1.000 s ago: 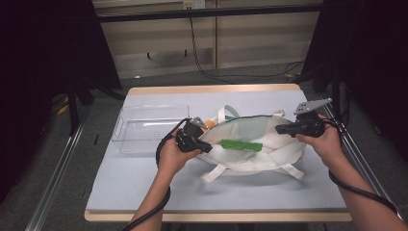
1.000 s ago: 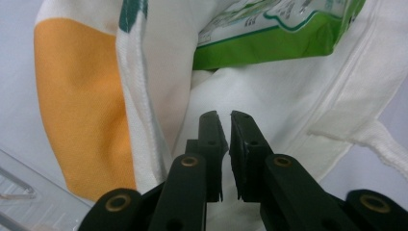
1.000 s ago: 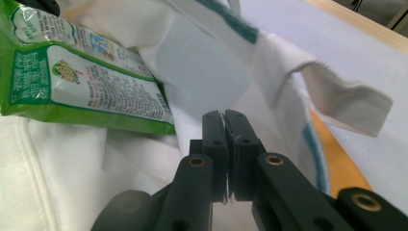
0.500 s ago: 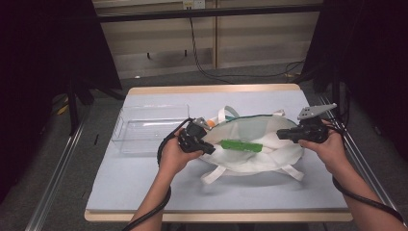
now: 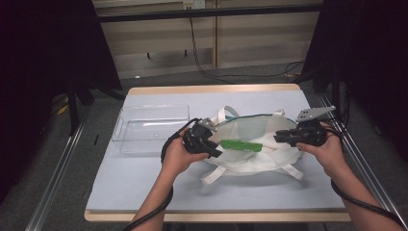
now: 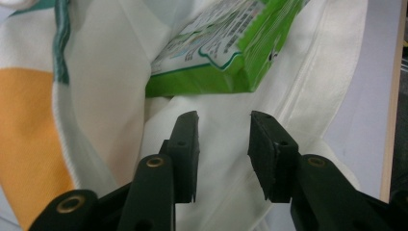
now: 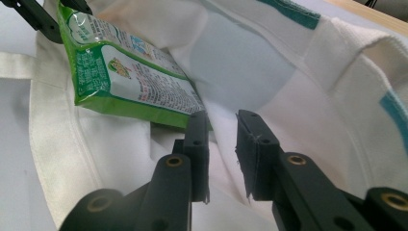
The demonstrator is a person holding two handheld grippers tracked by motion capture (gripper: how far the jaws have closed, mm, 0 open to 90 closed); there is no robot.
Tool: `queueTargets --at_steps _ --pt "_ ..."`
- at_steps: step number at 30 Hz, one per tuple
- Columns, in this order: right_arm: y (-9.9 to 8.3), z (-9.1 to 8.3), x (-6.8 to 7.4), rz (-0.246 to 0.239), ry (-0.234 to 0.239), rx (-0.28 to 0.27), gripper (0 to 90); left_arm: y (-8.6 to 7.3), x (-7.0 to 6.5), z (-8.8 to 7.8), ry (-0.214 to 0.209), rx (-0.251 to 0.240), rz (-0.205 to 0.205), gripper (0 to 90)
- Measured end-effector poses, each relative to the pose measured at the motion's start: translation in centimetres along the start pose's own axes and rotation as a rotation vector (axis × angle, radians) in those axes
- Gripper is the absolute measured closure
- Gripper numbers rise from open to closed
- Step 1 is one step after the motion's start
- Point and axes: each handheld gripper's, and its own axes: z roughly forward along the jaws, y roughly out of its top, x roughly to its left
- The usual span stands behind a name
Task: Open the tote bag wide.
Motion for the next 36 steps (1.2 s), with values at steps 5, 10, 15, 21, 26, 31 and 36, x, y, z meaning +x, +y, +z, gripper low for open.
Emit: queueTargets --at_steps 5,10,15,21,26,31,36 --pt "-0.1 -0.2 0.3 0.011 -0.002 -0.004 67.9 0.7 -0.2 0.1 0.007 0.002 0.012 60.1" --pt "-0.2 -0.3 0.5 0.011 -0.01 -0.003 64.7 1.0 -0.3 0.4 0.001 0.005 0.019 58.4" --pt "-0.2 -0.3 0.6 0.006 -0.006 0.004 61.7 1.3 -0.2 0.6 0.004 0.009 0.022 56.1" --pt "-0.1 -0.2 0.8 -0.005 -0.007 0.001 59.2 1.6 -0.4 0.5 0.01 0.002 0.025 56.1" --pt "-0.2 -0.2 1.1 -0.013 -0.003 0.007 55.7 1.8 -0.5 0.4 0.018 0.008 0.04 56.1" --pt "-0.3 -0.1 1.3 -0.011 -0.006 0.015 50.1 2.0 -0.5 0.5 0.018 0.01 0.04 56.1" --pt "-0.3 0.1 1.5 -0.015 -0.013 0.024 45.2 2.1 -0.5 0.6 0.022 0.008 0.038 56.2"
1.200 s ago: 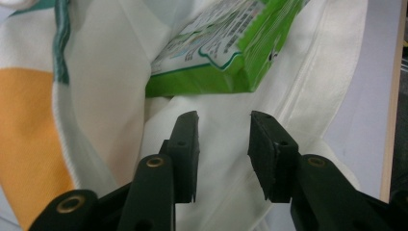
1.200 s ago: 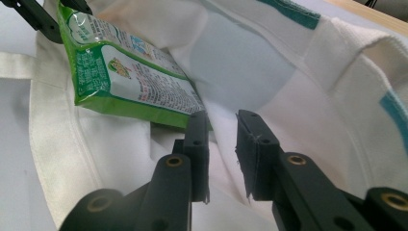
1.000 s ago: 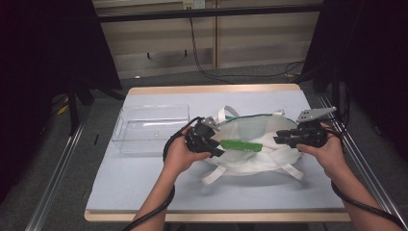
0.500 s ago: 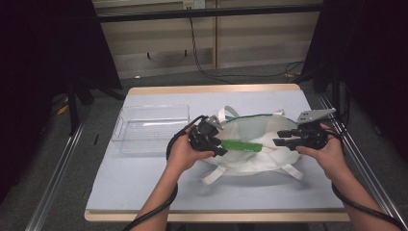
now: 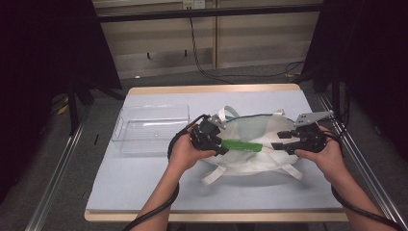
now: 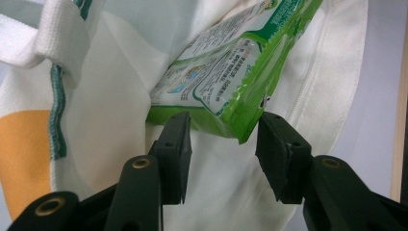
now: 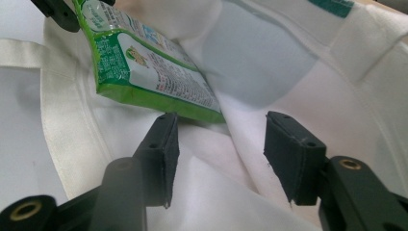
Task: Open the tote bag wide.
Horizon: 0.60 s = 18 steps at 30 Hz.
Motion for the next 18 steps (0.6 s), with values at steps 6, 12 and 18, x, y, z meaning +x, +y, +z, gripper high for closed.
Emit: queueTargets --at_steps 6,12,18 --pt "-0.11 0.23 0.13 0.003 -0.005 0.012 39.3 0.18 -0.09 0.18 -0.005 0.003 0.009 56.2" --pt "-0.12 0.27 0.18 0.003 -0.003 0.016 34.3 0.42 -0.16 0.19 -0.003 0.004 0.02 56.2" --pt "-0.37 0.31 0.38 0.011 -0.001 0.022 26.0 0.61 -0.3 0.22 0.001 0.006 0.025 56.2"
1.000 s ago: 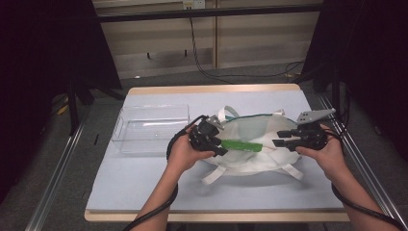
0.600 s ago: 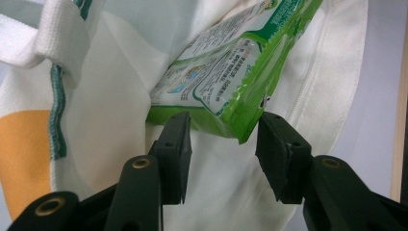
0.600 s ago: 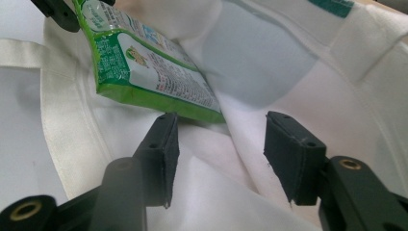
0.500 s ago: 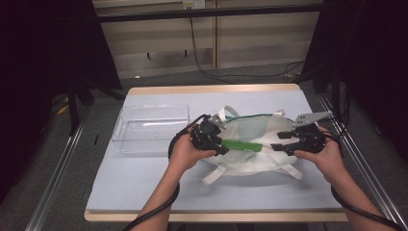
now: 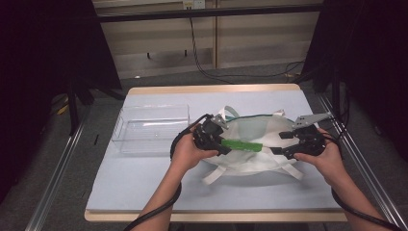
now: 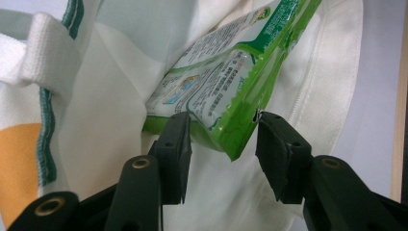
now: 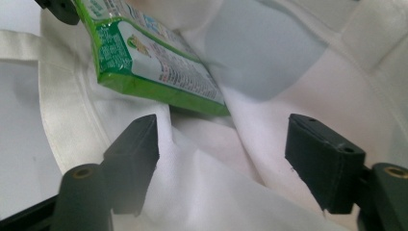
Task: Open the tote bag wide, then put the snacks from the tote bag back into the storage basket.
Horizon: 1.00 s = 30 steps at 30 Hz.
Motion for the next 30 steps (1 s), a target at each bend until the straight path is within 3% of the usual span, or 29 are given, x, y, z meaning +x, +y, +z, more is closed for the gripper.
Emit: queueTargets --at_steps 14,30 --pt "-0.3 0.0 0.7 -0.007 -0.012 0.018 11.6 0.7 -0.3 -0.2 0.01 -0.002 0.007 55.8" --pt "-0.3 0.0 0.6 -0.003 0.004 0.013 10.4 1.9 0.0 -0.1 0.02 0.004 0.035 55.1"
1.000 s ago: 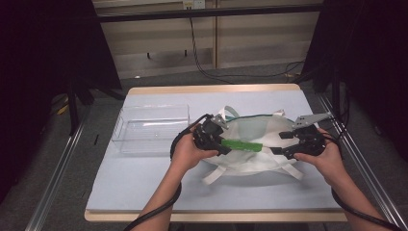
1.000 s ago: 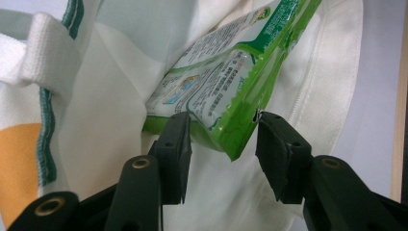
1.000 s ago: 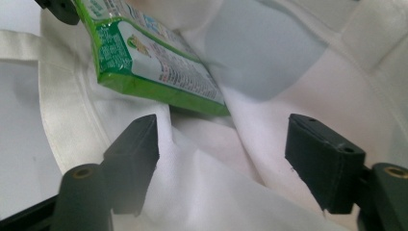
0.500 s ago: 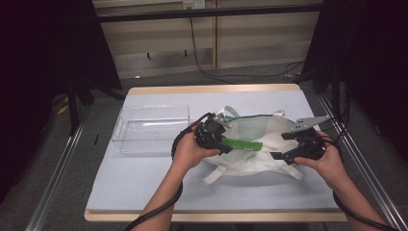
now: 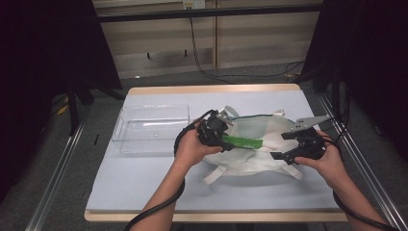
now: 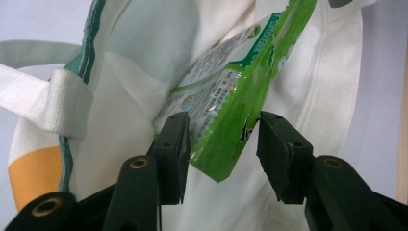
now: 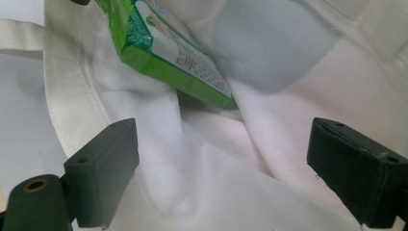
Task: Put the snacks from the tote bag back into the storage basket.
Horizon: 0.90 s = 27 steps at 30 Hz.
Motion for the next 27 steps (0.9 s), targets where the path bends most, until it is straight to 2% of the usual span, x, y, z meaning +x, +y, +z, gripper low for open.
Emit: queueTargets --at_steps 7,10,14,17,20,27 --pt "-0.1 -0.1 -0.1 -0.004 0.014 -0.005 10.5 0.8 0.0 0.7 0.01 0.013 0.027 54.0" --pt "-0.1 -0.1 -0.1 -0.001 0.011 0.002 10.5 1.4 0.1 0.9 0.013 0.023 0.053 54.8" --pt "-0.1 -0.1 -0.1 -0.005 0.011 -0.002 10.5 2.1 0.1 0.9 0.019 0.018 0.058 55.8" --pt "-0.1 -0.1 -0.1 -0.005 0.012 -0.002 10.5 2.6 0.0 0.8 0.015 0.003 0.08 63.0" --pt "-0.1 -0.2 -0.1 -0.004 0.021 -0.005 10.7 3.0 -0.1 0.9 0.014 0.017 0.093 66.9" --pt "-0.3 -0.3 -0.2 -0.009 0.023 -0.001 11.2 3.5 0.2 0.6 0.018 0.039 0.098 69.3"
